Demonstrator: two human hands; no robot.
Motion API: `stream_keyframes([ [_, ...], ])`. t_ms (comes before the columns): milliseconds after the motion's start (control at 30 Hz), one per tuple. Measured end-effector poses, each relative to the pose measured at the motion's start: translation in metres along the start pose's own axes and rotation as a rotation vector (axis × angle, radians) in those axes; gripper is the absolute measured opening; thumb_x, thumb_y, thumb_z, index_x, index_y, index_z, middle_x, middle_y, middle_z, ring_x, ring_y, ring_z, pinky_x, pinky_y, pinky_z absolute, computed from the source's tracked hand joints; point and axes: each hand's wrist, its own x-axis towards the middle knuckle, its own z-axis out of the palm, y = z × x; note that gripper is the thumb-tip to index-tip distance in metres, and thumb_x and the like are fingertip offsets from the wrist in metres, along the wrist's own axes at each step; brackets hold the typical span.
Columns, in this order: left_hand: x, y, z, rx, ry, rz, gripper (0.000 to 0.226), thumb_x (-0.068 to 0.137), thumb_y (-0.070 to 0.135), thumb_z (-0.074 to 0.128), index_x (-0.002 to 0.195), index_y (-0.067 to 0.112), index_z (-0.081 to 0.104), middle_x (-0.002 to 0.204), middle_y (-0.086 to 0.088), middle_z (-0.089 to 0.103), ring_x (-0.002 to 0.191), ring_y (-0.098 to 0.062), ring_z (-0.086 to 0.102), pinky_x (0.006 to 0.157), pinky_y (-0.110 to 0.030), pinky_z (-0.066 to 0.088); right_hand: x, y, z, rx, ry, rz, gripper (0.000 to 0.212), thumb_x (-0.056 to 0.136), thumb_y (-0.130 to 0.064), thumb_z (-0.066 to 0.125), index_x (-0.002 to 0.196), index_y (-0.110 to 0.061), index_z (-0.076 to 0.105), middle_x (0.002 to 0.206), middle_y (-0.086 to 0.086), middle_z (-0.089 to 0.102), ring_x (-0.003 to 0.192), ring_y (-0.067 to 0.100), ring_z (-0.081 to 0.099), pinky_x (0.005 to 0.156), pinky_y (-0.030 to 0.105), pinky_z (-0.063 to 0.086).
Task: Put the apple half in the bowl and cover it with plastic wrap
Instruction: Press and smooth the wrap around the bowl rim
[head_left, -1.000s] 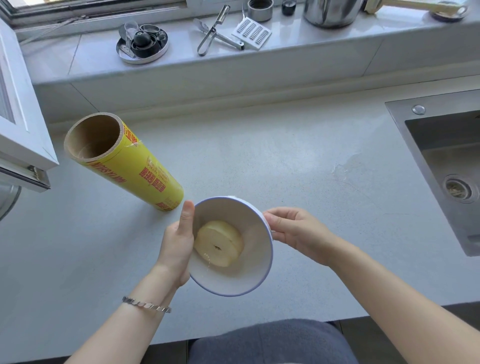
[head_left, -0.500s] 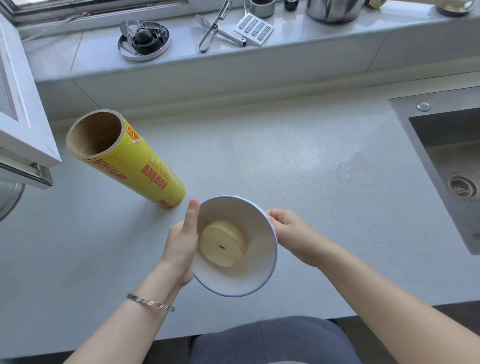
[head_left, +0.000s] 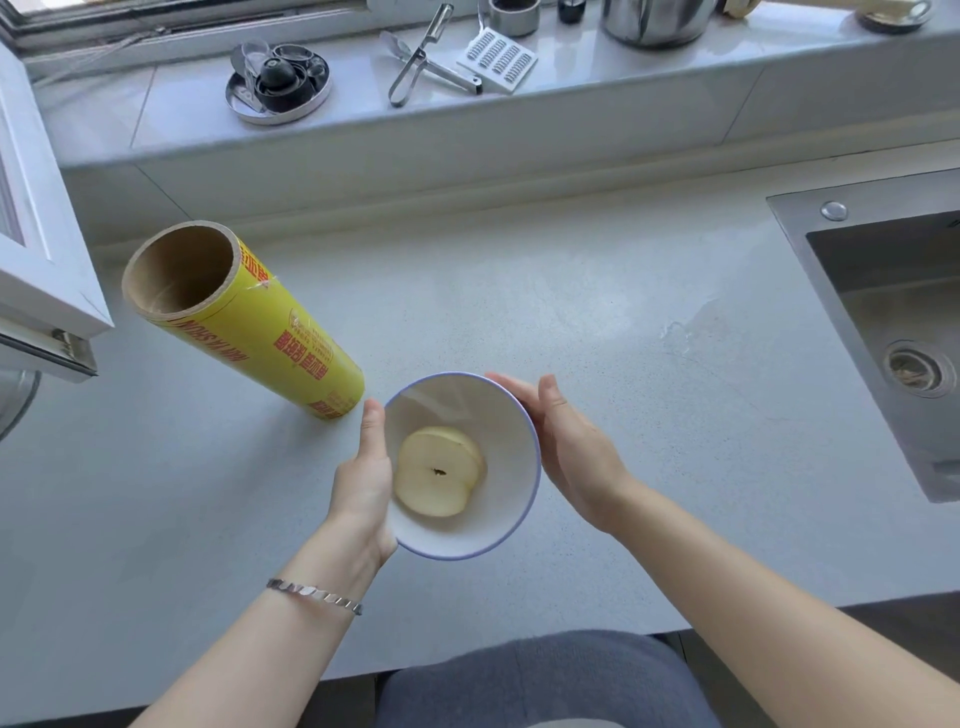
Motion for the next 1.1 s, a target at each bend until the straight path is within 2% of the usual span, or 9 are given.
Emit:
stream_keyframes([
  [67, 0.002, -0.004, -0.001, -0.005, 0.037, -0.017, 0.095, 0.042, 0.087, 0.053, 0.112, 0.022, 0.061, 0.114, -0.004, 0.067, 0.102, -0.024, 0.064, 0.094, -0.048, 0.05, 0.003, 0.004, -0.001, -0.039, -0.024, 0.112, 0.055, 0.091, -0.056, 0.015, 0.108, -0.032, 0.061, 0.13, 0.005, 0.058, 0.115, 0.008, 0.051, 0.106, 0.028, 0.035],
  [133, 0.001, -0.005, 0.0, -0.015, 0.067, -0.016, 0.08, 0.059, 0.082, 0.051, 0.112, 0.024, 0.06, 0.116, -0.003, 0.065, 0.102, -0.024, 0.064, 0.094, -0.047, 0.05, 0.001, 0.008, -0.004, -0.015, -0.033, 0.214, 0.06, 0.096, -0.048, 0.011, 0.11, -0.018, 0.06, 0.126, 0.014, 0.059, 0.107, 0.012, 0.052, 0.092, 0.018, 0.042],
  [267, 0.005, -0.001, 0.004, -0.065, 0.159, -0.01, 0.087, 0.063, 0.08, 0.048, 0.125, 0.019, 0.052, 0.129, -0.001, 0.057, 0.114, -0.024, 0.057, 0.099, -0.047, 0.046, -0.003, 0.019, -0.009, 0.112, 0.071, 0.159, 0.053, 0.096, -0.042, 0.016, 0.127, -0.013, 0.048, 0.132, -0.003, 0.054, 0.12, 0.009, 0.05, 0.1, 0.018, 0.04],
  [367, 0.011, -0.001, 0.011, -0.059, 0.176, -0.042, 0.093, 0.068, 0.08, 0.043, 0.135, 0.016, 0.042, 0.141, 0.002, 0.046, 0.126, -0.024, 0.048, 0.105, -0.045, 0.041, 0.0, 0.024, -0.007, 0.128, 0.036, 0.226, 0.044, 0.096, -0.044, 0.018, 0.108, -0.024, 0.056, 0.105, -0.008, 0.064, 0.098, 0.005, 0.061, 0.089, 0.018, 0.047],
  [467, 0.019, -0.001, 0.023, -0.003, 0.163, -0.035, 0.086, 0.08, 0.073, 0.036, 0.139, 0.012, 0.035, 0.145, -0.001, 0.041, 0.13, -0.024, 0.043, 0.109, -0.042, 0.035, 0.009, 0.028, -0.013, 0.123, 0.102, 0.263, 0.04, 0.094, -0.048, 0.023, 0.096, -0.029, 0.059, 0.097, -0.008, 0.065, 0.09, 0.006, 0.062, 0.083, 0.021, 0.05],
  [633, 0.038, 0.002, 0.042, 0.075, 0.066, -0.066, 0.067, 0.081, 0.073, 0.033, 0.108, 0.015, 0.054, 0.098, -0.001, 0.059, 0.091, -0.023, 0.058, 0.085, -0.033, 0.045, 0.029, 0.028, -0.027, 0.045, 0.211, 0.297, 0.041, 0.095, -0.047, 0.024, 0.084, -0.028, 0.058, 0.088, -0.005, 0.063, 0.082, 0.011, 0.059, 0.077, 0.025, 0.049],
  [733, 0.049, 0.003, 0.046, 0.111, 0.022, -0.092, 0.058, 0.084, 0.069, 0.033, 0.097, 0.016, 0.055, 0.09, 0.0, 0.06, 0.091, -0.024, 0.06, 0.091, -0.039, 0.05, 0.039, 0.032, -0.032, -0.002, 0.238, 0.307, 0.041, 0.096, -0.046, 0.021, 0.086, -0.027, 0.056, 0.089, -0.002, 0.062, 0.088, 0.017, 0.059, 0.085, 0.03, 0.046],
  [900, 0.125, -0.04, 0.029, 0.147, 0.039, -0.172, 0.115, 0.042, 0.088, 0.034, 0.129, 0.016, 0.049, 0.13, -0.004, 0.058, 0.116, -0.029, 0.056, 0.101, -0.046, 0.044, 0.051, 0.043, -0.033, -0.072, 0.233, 0.344, 0.046, 0.097, -0.043, 0.019, 0.084, -0.023, 0.059, 0.096, 0.008, 0.06, 0.093, 0.021, 0.057, 0.084, 0.028, 0.048],
  [1100, 0.089, -0.02, 0.033, 0.19, 0.007, -0.174, 0.075, 0.085, 0.067, 0.031, 0.132, 0.011, 0.045, 0.128, -0.004, 0.055, 0.116, -0.028, 0.054, 0.103, -0.042, 0.043, 0.058, 0.058, -0.033, -0.081, 0.232, 0.361, 0.043, 0.098, -0.04, 0.019, 0.106, -0.017, 0.055, 0.104, 0.008, 0.06, 0.094, 0.02, 0.058, 0.073, 0.021, 0.051],
])
